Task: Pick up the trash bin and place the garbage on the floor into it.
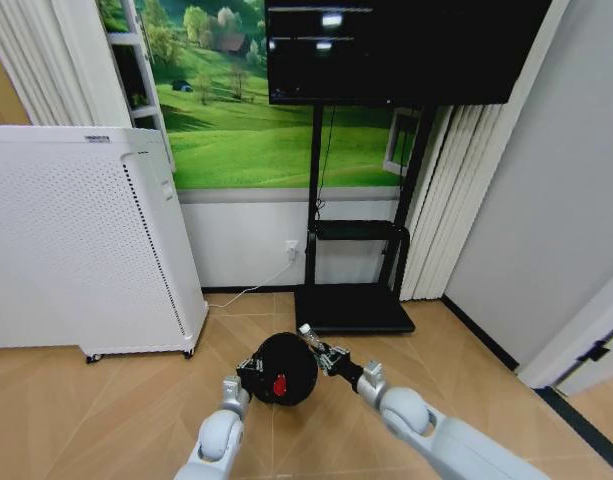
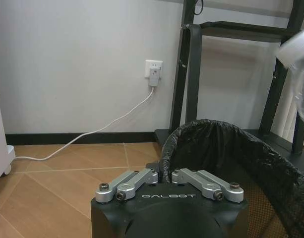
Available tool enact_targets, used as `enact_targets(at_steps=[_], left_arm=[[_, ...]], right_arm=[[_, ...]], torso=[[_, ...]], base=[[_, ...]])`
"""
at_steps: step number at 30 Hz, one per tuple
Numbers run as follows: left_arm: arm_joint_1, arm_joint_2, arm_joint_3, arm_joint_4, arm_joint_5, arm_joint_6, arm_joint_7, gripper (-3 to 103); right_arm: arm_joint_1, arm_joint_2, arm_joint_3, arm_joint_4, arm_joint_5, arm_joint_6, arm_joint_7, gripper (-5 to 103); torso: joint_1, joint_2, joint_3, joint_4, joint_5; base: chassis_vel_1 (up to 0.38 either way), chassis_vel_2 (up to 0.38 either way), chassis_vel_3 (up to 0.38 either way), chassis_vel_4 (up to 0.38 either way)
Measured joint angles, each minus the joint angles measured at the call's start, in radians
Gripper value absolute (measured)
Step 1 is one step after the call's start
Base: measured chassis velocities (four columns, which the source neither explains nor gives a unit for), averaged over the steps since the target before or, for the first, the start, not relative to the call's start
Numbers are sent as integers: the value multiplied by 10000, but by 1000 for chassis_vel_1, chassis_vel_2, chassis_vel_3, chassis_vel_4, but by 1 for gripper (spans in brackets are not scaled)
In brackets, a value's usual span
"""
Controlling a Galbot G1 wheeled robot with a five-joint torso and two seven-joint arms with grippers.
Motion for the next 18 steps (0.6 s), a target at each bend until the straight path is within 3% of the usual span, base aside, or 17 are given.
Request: enact_targets(at_steps=[13,18], left_arm=[[-317,-146,251,411,95,-61,-9,7],[-398,-200,321,515,141,-71,-8,7]], right_arm=[[1021,761,-935,-738,-96,295,9,19],[1067,931,-1122,-887,-277,752,-173,19]], torso=[[0,0,0,-1,0],[0,0,0,0,1]], base=[[0,0,0,0],[0,0,0,0]])
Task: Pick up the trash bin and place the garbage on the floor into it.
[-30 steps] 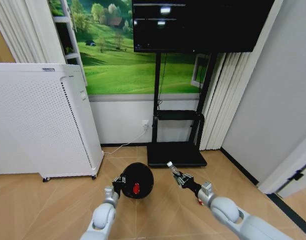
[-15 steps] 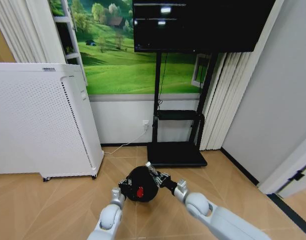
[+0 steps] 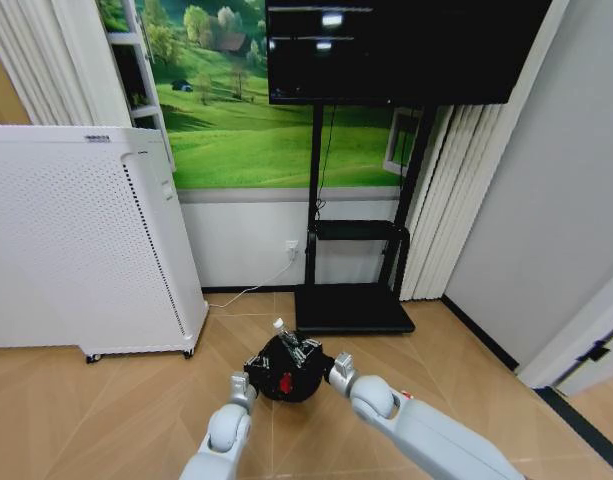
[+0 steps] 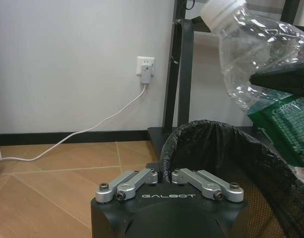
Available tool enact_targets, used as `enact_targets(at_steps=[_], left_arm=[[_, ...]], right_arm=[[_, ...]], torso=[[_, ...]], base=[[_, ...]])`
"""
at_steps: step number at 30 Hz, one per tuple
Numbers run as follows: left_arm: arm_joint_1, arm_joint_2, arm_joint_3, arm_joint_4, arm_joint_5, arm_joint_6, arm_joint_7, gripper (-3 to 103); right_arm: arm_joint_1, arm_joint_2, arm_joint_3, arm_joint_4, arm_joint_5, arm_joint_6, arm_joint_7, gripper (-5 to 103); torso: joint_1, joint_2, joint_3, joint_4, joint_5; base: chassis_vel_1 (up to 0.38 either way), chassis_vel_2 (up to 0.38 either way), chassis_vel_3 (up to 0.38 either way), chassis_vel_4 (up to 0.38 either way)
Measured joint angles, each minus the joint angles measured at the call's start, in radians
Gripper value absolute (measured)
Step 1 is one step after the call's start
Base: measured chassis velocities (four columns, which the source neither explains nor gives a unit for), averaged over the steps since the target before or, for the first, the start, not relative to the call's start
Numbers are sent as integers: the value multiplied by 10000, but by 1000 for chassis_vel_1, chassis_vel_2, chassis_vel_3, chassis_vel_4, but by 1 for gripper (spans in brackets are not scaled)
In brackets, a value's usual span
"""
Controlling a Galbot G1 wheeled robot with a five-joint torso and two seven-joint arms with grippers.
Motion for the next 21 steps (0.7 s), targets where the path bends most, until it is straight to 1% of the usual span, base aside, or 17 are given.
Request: enact_targets(at_steps=[3,4,5,7,8,11,13,15,16,18,19,21], left_arm=[[-43,-17,40,15,1,0,3,7],[-55,-17,44,16,1,-1,4,7],[-55,-17,44,16,1,-1,4,7],[-54,-1,45,16,1,0,5,7],[-54,-1,45,16,1,0,5,7],[-24,10,39,-1,0,0,6,7],[-19,10,36,-13,0,0,6,7],[-6,8,33,-44,0,-1,9,7],[-6,8,33,-44,0,-1,9,7],[10,13,28,-84,-4,0,15,7],[10,13,28,-84,-4,0,15,7],[42,35,-12,-182,-12,4,15,7]], right_arm=[[3,34,-97,54,11,93,36,16],[5,25,-122,116,75,106,42,25],[5,25,-122,116,75,106,42,25],[9,-13,-124,140,115,84,26,37],[9,-13,-124,140,115,84,26,37],[29,-50,-116,134,122,39,13,52],[36,-51,-113,124,119,36,13,52],[52,-50,-107,87,114,33,13,63],[52,-50,-107,87,114,33,13,63],[57,-49,-105,58,110,34,13,74],[57,-49,-105,58,110,34,13,74],[65,-64,-86,54,108,41,13,85]], torso=[[0,0,0,-1,0],[0,0,-1,-1,0],[0,0,-1,-1,0],[0,0,0,-1,0],[0,0,0,-1,0],[0,0,0,0,0],[0,0,-1,-1,0],[0,0,-1,-1,0],[0,0,-1,-1,0],[0,0,-1,-1,0],[0,0,-1,-1,0],[0,0,-1,-1,0]], base=[[0,0,0,0],[0,0,0,0],[0,0,0,0],[0,0,0,0],[0,0,0,0],[0,0,0,0],[0,0,0,0],[0,0,0,0],[0,0,0,0],[0,0,0,0],[0,0,0,0],[0,0,0,0]])
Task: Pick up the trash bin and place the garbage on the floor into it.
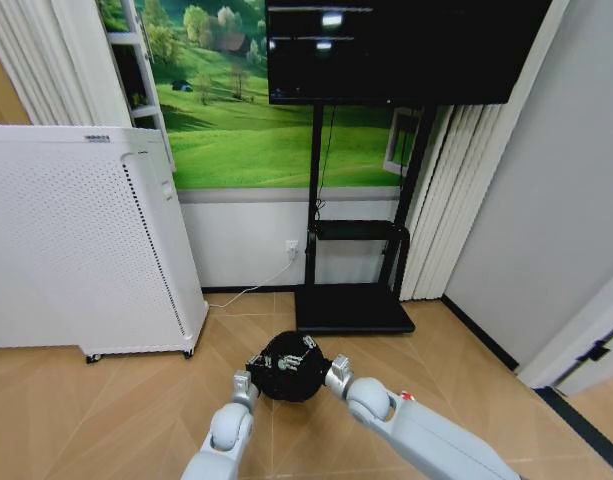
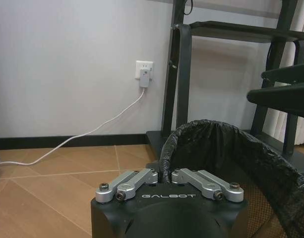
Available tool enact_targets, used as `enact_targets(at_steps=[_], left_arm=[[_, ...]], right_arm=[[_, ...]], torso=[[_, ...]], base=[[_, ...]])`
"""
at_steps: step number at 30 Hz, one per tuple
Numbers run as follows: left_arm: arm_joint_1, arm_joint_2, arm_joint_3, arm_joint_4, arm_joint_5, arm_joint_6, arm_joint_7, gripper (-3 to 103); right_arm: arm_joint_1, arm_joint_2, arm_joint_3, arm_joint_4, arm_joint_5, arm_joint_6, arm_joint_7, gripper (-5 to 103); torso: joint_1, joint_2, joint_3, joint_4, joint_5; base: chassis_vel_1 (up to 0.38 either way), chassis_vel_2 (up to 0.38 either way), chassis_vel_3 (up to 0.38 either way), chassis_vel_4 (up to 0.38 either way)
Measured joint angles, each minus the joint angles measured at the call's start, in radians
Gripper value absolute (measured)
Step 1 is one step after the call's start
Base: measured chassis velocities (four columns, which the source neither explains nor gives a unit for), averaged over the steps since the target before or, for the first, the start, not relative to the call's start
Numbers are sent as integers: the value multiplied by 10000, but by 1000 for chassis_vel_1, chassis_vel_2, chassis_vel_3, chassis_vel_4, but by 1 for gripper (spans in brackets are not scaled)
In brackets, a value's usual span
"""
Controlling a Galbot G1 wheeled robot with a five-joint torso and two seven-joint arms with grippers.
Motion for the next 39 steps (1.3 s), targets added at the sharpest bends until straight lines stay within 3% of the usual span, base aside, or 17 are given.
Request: enact_targets(at_steps=[1,3,11,14,21,24,26,27,31,39], left_arm=[[0,0,0,0,0,0,0,7],[152,95,-58,-287,-69,72,-2,7],[862,769,-593,-1202,-295,182,33,7],[1655,1461,-1258,-2130,-568,213,38,7],[1960,1715,-1538,-2468,-678,225,46,7],[2466,2200,-2106,-2991,-885,234,64,7],[3150,2791,-3093,-3693,-1231,235,130,7],[3573,3026,-3833,-4165,-1463,234,157,7],[4095,3096,-4567,-4726,-1784,232,89,7],[4256,2850,-4749,-5019,-1777,230,-44,7]], right_arm=[[0,0,0,0,0,0,0,85],[-15,-16,134,3,26,-5,32,99],[-465,-91,641,46,746,-288,302,100],[-1115,-52,1391,-112,952,-531,689,100],[-1299,-54,1648,-228,917,-550,743,100],[-1562,-76,2092,-514,738,-580,821,100],[-1964,-40,2787,-795,535,-845,1292,100],[-2258,120,3422,-849,489,-1438,2030,100],[-2651,555,4555,-1413,191,-1756,2620,100],[-3335,505,5747,-1686,-38,-1457,2117,100]], torso=[[0,0,0,0,0],[0,0,0,-1,0],[0,0,0,-1,-2],[-1,0,0,1,0],[-1,1,-1,2,-1],[-1,2,-1,3,0],[-1,2,-1,0,1],[-1,2,-1,0,-1],[-2,2,-1,1,0],[-1,2,0,-1,-1]], base=[[0,0,0,0],[0,0,0,0],[0,0,0,0],[0,0,0,0],[0,0,0,0],[0,0,0,0],[0,0,0,0],[0,0,0,0],[0,0,0,0],[0,0,0,0]])
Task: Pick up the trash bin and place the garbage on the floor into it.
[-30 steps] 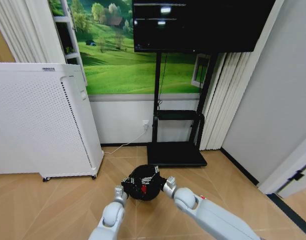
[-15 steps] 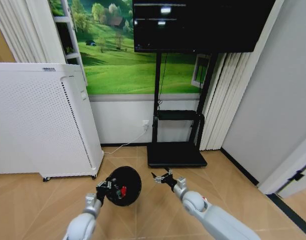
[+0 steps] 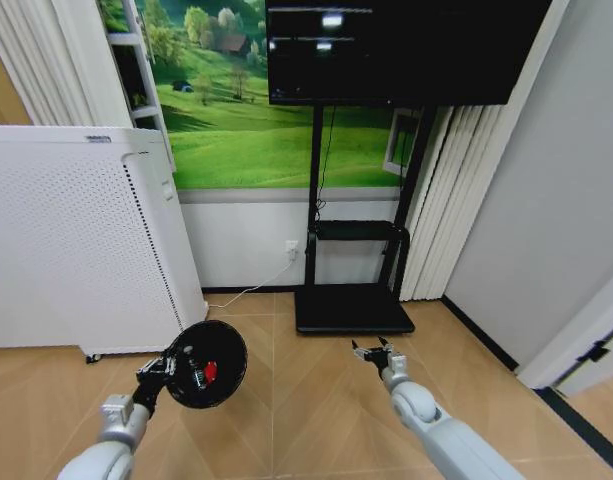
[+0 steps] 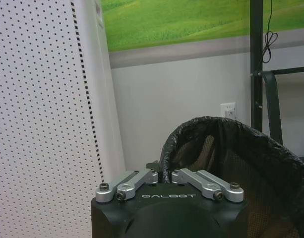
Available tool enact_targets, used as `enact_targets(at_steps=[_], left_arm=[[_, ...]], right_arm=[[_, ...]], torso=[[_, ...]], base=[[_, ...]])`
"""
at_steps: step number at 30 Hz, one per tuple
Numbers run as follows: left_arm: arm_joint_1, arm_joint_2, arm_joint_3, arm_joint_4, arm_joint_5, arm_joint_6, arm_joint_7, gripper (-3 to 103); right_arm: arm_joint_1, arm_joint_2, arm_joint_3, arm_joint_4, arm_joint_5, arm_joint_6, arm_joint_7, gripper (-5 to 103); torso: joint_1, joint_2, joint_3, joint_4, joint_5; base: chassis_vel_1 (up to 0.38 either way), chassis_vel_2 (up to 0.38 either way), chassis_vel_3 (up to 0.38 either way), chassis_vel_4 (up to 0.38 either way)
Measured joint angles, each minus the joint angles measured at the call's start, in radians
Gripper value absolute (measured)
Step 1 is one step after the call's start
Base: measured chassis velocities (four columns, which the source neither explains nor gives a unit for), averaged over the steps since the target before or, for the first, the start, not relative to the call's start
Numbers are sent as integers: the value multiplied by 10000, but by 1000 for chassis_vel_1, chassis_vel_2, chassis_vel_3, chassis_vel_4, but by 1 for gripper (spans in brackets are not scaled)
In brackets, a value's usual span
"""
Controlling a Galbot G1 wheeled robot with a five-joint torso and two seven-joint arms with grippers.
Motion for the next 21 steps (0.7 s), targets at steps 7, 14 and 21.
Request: enact_targets(at_steps=[7,14,21], left_arm=[[-64,-256,51,139,115,0,-99,7],[-57,-302,33,194,126,-7,-110,7],[-102,-291,24,291,123,-23,-109,7]], right_arm=[[-344,2,219,-48,73,30,-16,100],[-56,25,-50,-477,28,149,-135,100],[309,90,-424,-794,37,231,-188,100]], torso=[[0,0,0,1,2],[1,0,1,3,1],[0,-2,1,0,2]], base=[[0,0,0,0],[-89,-73,82,90],[-190,-208,207,197]])
